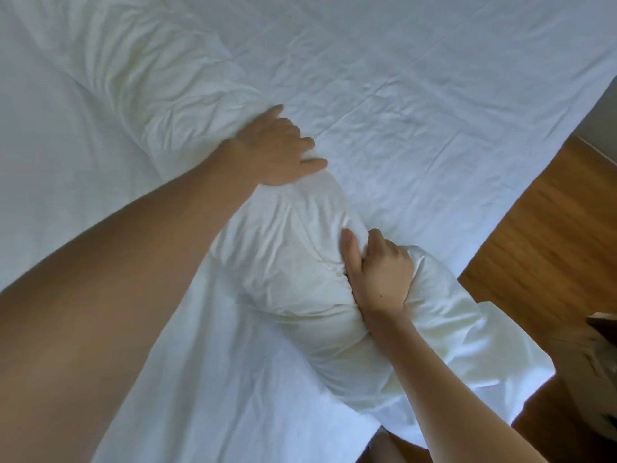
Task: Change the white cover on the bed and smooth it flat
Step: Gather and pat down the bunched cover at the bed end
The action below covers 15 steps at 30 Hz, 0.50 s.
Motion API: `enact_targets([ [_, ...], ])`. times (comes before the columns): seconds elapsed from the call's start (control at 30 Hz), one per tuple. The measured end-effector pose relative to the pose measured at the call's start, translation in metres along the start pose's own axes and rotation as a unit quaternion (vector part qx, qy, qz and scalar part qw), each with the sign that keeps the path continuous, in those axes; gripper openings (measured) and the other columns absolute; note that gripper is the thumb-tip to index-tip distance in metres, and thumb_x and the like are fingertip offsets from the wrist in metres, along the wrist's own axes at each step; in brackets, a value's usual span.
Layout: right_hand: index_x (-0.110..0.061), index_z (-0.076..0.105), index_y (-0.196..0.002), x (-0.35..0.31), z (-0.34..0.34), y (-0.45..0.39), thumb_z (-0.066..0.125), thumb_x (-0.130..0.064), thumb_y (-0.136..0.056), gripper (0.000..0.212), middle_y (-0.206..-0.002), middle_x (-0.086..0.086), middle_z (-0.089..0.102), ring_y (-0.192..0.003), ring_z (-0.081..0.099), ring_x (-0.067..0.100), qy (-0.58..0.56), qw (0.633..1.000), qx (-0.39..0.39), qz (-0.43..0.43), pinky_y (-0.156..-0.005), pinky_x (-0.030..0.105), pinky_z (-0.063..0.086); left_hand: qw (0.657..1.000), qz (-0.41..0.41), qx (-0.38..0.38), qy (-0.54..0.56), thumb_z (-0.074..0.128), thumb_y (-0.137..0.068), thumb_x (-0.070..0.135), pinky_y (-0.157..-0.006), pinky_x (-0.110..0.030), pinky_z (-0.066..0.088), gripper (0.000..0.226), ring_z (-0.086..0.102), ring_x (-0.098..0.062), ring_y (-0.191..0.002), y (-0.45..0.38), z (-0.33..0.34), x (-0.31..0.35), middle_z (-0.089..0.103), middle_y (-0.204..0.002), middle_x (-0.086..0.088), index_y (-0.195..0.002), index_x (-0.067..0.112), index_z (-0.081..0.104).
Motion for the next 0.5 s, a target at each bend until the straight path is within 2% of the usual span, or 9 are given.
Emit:
enact_targets([
  [0.03,-0.013,0.038,-0.054,-0.005,-0.002,0.006,0.050,-0.042,-0.090,0.048,-0.040,0.006,0.039,-0.038,0.045,0.029,0.011,1.000,0.024,-0.006,-0.051,0.026,0.023,1.000,-0.016,-0.023,-0.007,0.008,-0.093,0.062,-0.113,-0.041,0.021,0.073,0.054,-0.027,-0.118,0.001,0.008,-0.012,0.063,-0.119,-0.012,-0.116,0.016,0.060],
  [0.1,-0.013,0.039,-0.054,-0.015,-0.006,0.019,0.048,-0.043,-0.094,0.051,-0.041,0.005,0.038,-0.040,0.044,0.027,0.016,0.998,0.055,-0.016,-0.052,0.027,0.021,0.999,-0.036,-0.017,0.005,0.013,-0.099,0.057,-0.096,-0.040,0.036,0.068,0.060,-0.031,-0.104,0.013,0.020,-0.020,0.066,-0.108,-0.015,-0.099,0.013,0.065],
  [0.17,-0.015,0.038,-0.055,-0.030,-0.008,0.035,0.044,-0.045,-0.097,0.053,-0.042,0.003,0.037,-0.040,0.044,0.025,0.017,0.997,0.076,-0.030,-0.051,0.028,0.022,0.995,-0.070,0.070,0.000,0.020,-0.101,0.051,-0.075,-0.040,0.042,0.070,0.064,-0.035,-0.082,0.038,0.033,-0.015,0.069,-0.085,-0.020,-0.084,0.005,0.070],
  [0.27,-0.015,0.040,-0.055,-0.050,-0.008,0.058,0.042,-0.048,-0.098,0.055,-0.044,0.002,0.039,-0.042,0.044,0.024,0.028,0.996,0.077,-0.040,-0.049,0.030,0.027,0.966,-0.123,0.223,0.032,0.035,-0.099,0.041,-0.052,-0.034,0.037,0.066,0.056,-0.033,-0.046,0.092,0.040,-0.017,0.058,-0.049,-0.020,-0.055,0.001,0.064],
  [0.37,-0.014,0.041,-0.056,-0.061,-0.009,0.071,0.039,-0.047,-0.099,0.054,-0.046,0.003,0.041,-0.043,0.045,0.025,0.045,0.995,0.071,-0.062,-0.050,0.031,0.027,0.940,-0.153,0.292,0.082,0.041,-0.099,0.039,-0.050,-0.029,0.030,0.063,0.051,-0.031,-0.039,0.143,0.050,-0.021,0.054,-0.043,-0.016,-0.050,0.005,0.060],
  [0.5,-0.014,0.043,-0.058,-0.069,-0.017,0.081,0.034,-0.045,-0.100,0.053,-0.048,0.005,0.044,-0.045,0.047,0.028,0.055,0.993,0.062,-0.081,-0.051,0.033,0.027,0.916,-0.220,0.319,0.103,0.045,-0.098,0.037,-0.047,-0.027,0.030,0.060,0.051,-0.030,-0.038,0.188,0.064,-0.014,0.053,-0.043,-0.014,-0.049,0.007,0.059],
])
Point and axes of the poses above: each hand's wrist, its own y-axis away from the middle knuckle, its own z-axis out of the palm, x = y × z, the point moved 7 cm from there along -y, towards the middle knuckle
